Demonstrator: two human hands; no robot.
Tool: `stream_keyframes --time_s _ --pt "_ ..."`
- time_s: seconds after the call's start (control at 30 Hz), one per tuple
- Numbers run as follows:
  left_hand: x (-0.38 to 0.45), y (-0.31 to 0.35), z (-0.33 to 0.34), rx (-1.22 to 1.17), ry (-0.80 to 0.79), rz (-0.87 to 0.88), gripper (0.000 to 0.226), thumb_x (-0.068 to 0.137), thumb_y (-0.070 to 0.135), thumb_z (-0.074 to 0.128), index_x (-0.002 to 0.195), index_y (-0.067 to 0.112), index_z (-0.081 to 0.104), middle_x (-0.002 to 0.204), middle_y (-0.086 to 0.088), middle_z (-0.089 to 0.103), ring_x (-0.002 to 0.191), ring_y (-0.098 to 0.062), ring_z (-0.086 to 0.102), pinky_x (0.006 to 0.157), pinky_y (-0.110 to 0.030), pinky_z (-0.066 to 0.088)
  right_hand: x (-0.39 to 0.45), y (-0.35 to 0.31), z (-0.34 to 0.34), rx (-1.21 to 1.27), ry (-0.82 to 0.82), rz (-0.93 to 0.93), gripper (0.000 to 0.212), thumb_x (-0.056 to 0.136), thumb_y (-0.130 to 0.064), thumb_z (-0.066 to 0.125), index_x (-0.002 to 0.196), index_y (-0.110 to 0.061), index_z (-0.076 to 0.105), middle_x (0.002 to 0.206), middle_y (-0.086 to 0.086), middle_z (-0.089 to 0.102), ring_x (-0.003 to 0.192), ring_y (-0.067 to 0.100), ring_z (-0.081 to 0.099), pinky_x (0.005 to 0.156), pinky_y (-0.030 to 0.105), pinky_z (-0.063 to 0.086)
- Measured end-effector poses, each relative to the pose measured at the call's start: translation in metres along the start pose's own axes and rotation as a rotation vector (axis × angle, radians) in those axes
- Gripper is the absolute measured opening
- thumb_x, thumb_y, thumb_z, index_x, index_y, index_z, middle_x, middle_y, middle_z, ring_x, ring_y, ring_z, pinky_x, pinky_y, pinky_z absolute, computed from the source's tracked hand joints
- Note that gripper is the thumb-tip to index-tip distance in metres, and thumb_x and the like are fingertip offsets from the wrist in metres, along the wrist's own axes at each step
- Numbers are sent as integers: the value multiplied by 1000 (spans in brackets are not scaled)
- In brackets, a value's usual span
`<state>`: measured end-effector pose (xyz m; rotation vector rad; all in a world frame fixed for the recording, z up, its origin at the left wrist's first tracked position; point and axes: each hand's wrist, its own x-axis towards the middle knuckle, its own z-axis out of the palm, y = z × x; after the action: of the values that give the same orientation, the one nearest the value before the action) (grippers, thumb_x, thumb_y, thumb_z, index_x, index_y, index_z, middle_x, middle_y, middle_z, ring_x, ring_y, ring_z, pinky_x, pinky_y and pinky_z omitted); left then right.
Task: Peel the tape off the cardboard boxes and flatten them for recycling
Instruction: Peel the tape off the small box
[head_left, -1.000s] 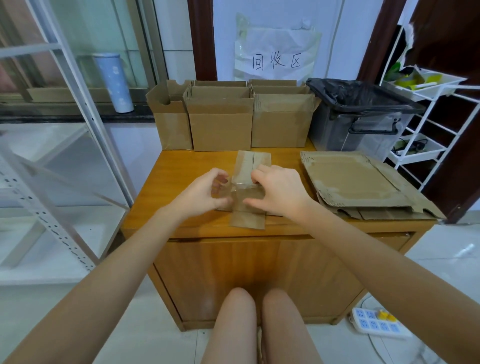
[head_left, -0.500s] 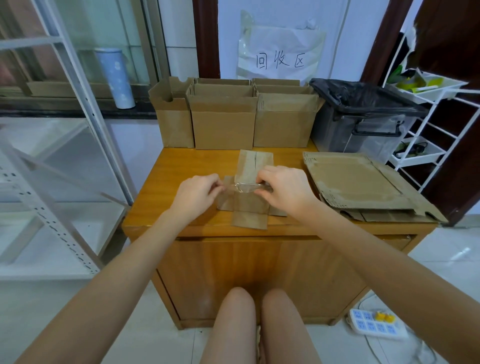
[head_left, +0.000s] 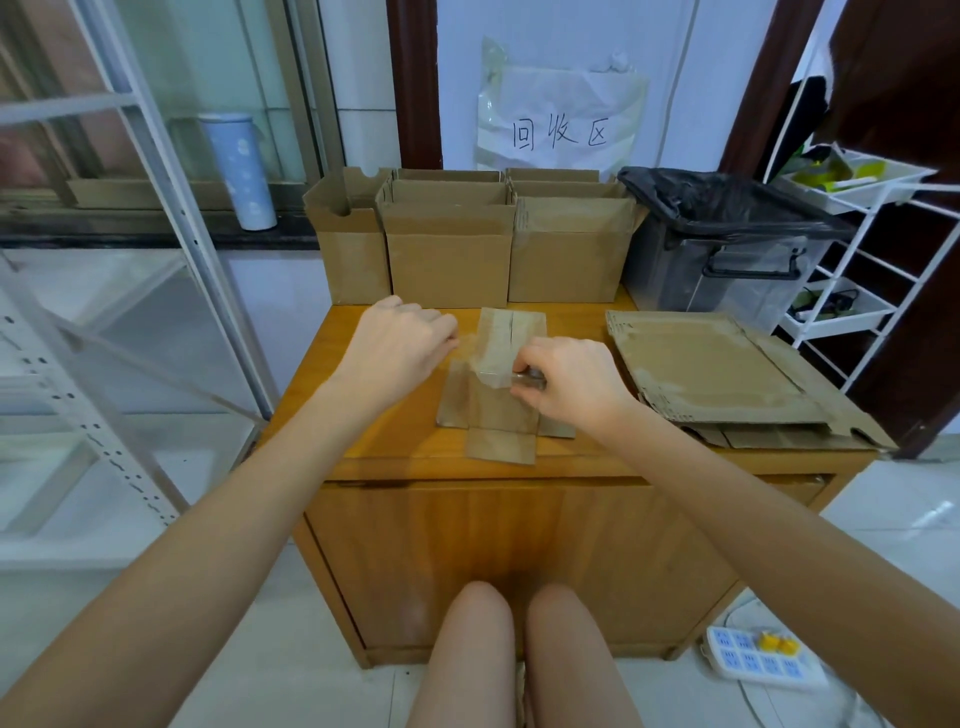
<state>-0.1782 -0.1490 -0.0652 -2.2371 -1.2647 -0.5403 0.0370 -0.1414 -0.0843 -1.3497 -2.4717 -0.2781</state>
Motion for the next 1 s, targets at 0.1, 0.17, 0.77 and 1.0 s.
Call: stream_keyframes --time_s 0.1,0.17,0.77,1.0 --pt "6 20 1 -264 -87 -216 32 98 25 50 127 15 56 112 -2 68 101 -22 64 82 -35 52 -7 6 7 50 -16 -27 35 88 -33 62 122 -22 57 117 -7 58 104 14 53 74 27 48" --pt "9 31 8 -388 -161 -244 37 100 22 46 137 15 49 129 -1 61 117 -18 57 96 -33 48 -17 9 16 125 4 -15 51 83 -34 69 129 -20 51 131 -5 51 115 15 49 81 31 51" --pt "17 41 22 -306 -228 -157 31 100 19 42 124 16 62 111 0 62 97 -18 61 76 -25 44 -41 13 36 347 88 330 23 92 -23 58 111 -12 64 101 3 69 92 19 64 81 37 53" --pt "17 43 20 -275 -263 -160 31 100 19 40 124 16 61 112 0 61 94 -16 61 74 -24 45 -34 33 15 144 -131 30 14 96 -13 47 102 -8 59 91 3 61 82 20 59 72 31 49"
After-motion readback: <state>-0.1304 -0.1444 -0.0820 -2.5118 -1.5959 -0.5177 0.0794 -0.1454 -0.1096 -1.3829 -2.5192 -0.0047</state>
